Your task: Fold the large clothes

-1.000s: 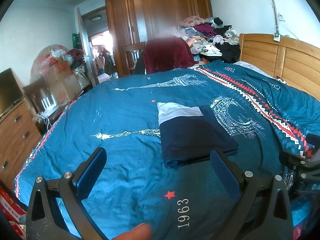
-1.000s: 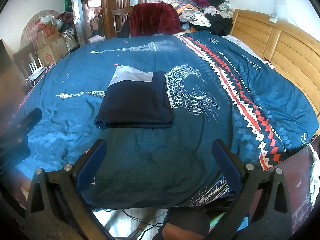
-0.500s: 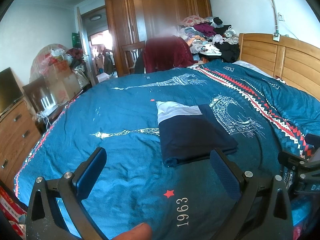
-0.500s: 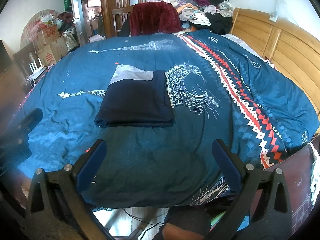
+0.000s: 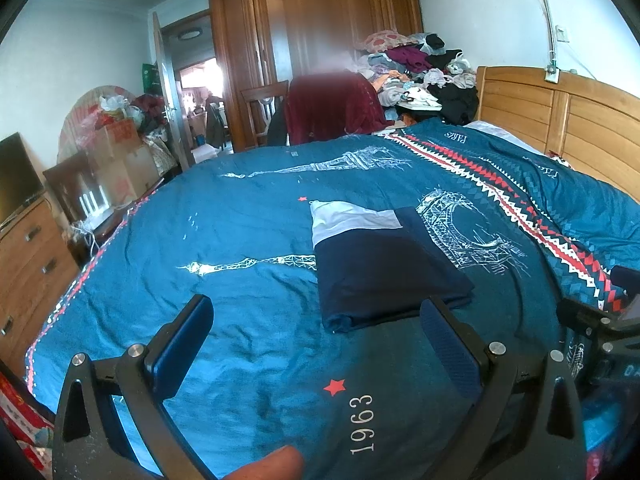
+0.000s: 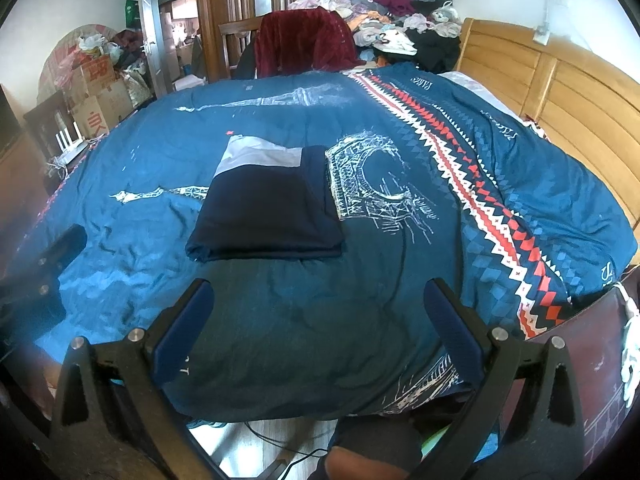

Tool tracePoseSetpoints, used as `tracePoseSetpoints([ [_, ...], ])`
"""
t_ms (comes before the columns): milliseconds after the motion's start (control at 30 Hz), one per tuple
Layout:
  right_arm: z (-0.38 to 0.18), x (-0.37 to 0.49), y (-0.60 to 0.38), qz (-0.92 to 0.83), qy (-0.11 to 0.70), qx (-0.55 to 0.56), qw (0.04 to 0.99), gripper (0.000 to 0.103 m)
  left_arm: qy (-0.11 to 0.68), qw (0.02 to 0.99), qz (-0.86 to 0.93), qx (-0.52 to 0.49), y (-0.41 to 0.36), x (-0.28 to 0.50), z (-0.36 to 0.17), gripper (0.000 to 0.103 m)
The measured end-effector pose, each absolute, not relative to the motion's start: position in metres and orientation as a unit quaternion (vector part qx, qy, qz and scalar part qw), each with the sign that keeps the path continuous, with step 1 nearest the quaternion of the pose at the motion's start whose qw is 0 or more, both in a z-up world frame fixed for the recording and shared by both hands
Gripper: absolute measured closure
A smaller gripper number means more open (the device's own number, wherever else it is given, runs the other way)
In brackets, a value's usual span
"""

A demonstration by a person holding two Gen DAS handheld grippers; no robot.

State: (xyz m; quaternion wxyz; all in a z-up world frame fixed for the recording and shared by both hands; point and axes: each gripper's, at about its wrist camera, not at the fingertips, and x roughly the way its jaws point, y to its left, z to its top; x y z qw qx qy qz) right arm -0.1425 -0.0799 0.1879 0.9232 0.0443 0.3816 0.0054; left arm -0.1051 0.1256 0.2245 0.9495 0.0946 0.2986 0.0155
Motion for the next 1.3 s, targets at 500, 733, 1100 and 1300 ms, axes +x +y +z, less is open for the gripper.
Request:
tracePoseSetpoints([
  [500, 0.225, -0.128, -0.084, 0.019, 0.339, 0.039, 0.94, 0.0, 0.243, 0.968, 0.028, 0.059, 0.132, -0.099, 0.252, 0.0],
  [733, 0.222, -0.125, -0.078, 0.029, 0.345, 0.034, 0.938, 0.0, 0.249, 0.967, 0.023, 0.055, 0.132, -0.095, 0.248, 0.0],
  [1100, 0.222, -0.123, -0.077, 0.035, 0.346, 0.036, 0.937, 0.0, 0.247, 0.967, 0.031, 0.053, 0.135, -0.094, 0.248, 0.0],
  [1300, 0.22, -0.12, -0.077, 0.042, 0.345, 0.033, 0.937, 0.0, 0.247, 0.967, 0.031, 0.06, 0.134, -0.094, 0.245, 0.0],
])
